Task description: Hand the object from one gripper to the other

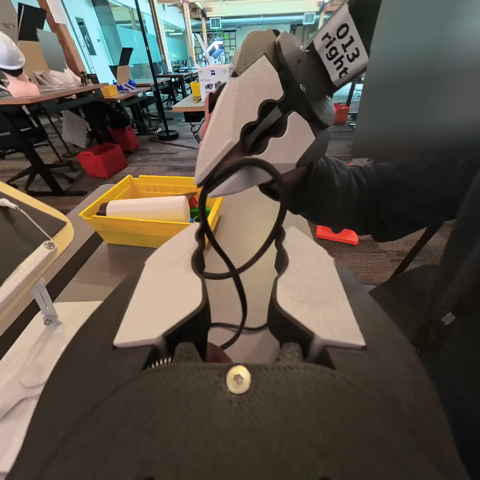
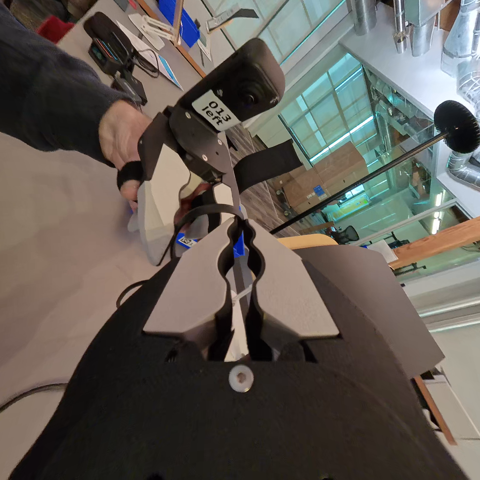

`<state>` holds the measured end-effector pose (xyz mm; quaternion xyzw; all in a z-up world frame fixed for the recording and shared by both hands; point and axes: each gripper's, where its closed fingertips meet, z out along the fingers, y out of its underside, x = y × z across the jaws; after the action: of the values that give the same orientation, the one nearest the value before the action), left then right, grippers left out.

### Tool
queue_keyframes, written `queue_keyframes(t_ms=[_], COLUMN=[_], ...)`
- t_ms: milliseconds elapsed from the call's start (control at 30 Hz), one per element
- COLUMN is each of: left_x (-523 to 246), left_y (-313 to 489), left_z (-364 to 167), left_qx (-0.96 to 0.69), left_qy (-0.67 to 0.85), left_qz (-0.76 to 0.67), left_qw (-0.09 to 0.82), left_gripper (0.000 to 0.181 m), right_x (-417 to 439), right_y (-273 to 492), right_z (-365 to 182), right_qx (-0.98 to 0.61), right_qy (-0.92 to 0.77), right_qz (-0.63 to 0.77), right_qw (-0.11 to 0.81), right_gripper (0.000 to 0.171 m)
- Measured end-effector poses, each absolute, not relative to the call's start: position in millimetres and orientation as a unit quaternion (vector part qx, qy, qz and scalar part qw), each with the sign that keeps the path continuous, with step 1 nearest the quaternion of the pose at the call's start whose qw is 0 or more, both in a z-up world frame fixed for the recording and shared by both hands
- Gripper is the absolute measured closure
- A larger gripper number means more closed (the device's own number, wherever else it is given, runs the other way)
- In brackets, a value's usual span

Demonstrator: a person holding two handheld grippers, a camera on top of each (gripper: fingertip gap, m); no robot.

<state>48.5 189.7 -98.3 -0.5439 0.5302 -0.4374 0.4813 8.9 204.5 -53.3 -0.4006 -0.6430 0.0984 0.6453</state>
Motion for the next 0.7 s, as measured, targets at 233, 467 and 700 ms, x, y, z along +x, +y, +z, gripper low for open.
queue_keyframes(t_ms=[233,467,700], left_x=[58,60,41], left_y=[189,190,206], left_z=[-100,-100,-80], left_qx=[-0.515,-0.509,-0.516], left_qy=[0.538,0.536,0.502], left_qz=[-0.468,-0.463,-0.447], left_qw=[0.475,0.49,0.531], left_gripper=[0.154,0.178,0.18], right_x=[13,14,52], right_y=[199,199,208], right_z=[-49,-49,-44], right_qx=[-0.392,-0.403,-0.466], right_qy=[-0.641,-0.639,-0.539], right_qz=[0.133,0.147,0.228], right_qw=[0.646,0.639,0.664], right_gripper=[0.171,0.171,0.13])
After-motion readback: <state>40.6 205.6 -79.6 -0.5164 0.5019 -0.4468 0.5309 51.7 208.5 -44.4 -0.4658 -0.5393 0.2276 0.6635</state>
